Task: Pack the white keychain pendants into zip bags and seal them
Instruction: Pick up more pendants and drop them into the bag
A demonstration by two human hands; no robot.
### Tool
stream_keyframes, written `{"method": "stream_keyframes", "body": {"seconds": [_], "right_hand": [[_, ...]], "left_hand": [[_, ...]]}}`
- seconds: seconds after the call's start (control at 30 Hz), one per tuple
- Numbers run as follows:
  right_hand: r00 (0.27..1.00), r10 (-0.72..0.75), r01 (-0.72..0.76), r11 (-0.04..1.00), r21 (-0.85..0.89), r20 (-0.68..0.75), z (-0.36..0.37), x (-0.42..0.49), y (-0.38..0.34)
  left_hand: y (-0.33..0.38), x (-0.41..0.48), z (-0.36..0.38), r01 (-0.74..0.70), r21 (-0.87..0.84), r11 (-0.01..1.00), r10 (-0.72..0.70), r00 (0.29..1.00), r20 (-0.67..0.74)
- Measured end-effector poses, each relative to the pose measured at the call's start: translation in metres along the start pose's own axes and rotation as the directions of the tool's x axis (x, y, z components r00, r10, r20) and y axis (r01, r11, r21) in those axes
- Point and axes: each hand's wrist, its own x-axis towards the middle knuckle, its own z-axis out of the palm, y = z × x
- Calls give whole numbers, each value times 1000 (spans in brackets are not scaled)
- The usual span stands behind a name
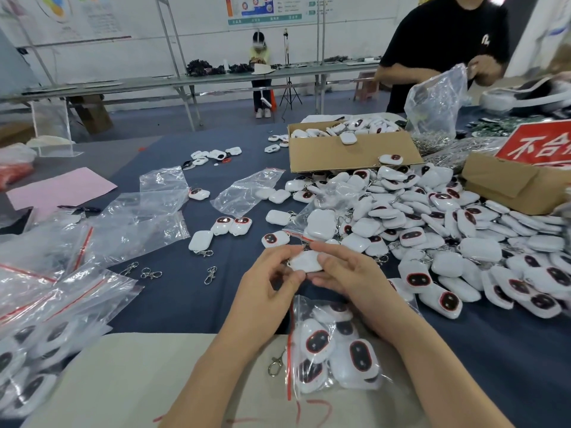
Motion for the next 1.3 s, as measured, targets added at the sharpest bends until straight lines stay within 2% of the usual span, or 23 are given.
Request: {"method": "stream_keyframes", "body": {"seconds": [0.07, 0.17, 0.23, 0.63, 0.8, 0.9, 1.0, 1.1, 1.17, 1.3], "right_hand": [[999, -11, 12, 1000, -25, 43, 0, -1, -1], [995, -63, 76, 977, -197, 72, 0, -2, 0], [995, -73, 88, 965, -246, 67, 0, -2, 0], [996, -27, 56, 923, -380, 82, -3, 0, 2], [988, -54, 108, 907, -408, 142, 2, 1, 1], [976, -23, 129, 859, -495, 216, 1, -2, -1], [967, 35, 157, 703, -694, 253, 0, -3, -1], [964, 70, 170, 581, -796, 256, 5, -5, -4], [961, 85, 171, 567, -806, 264, 6, -7, -6], [954, 83, 175, 628, -758, 289, 6, -11, -12]], "left_hand": [[0, 1, 0, 32, -14, 999, -32, 999, -39], [-1, 2, 0, 59, -55, 997, -63, 996, -68], [-2, 2, 0, 64, -26, 998, -66, 995, -78], [-2, 2, -1, 99, -12, 995, -100, 992, -83], [3, -5, -8, 70, 98, 993, -56, 990, -132], [5, -15, -28, 100, 208, 973, -72, 988, -136], [6, -30, -50, 144, 304, 942, -123, 989, -88], [8, -44, -57, 149, 386, 910, -143, 989, -44], [11, -47, -53, 135, 410, 902, -142, 990, -14], [18, -49, -43, 131, 331, 935, -155, 987, 49]]}}
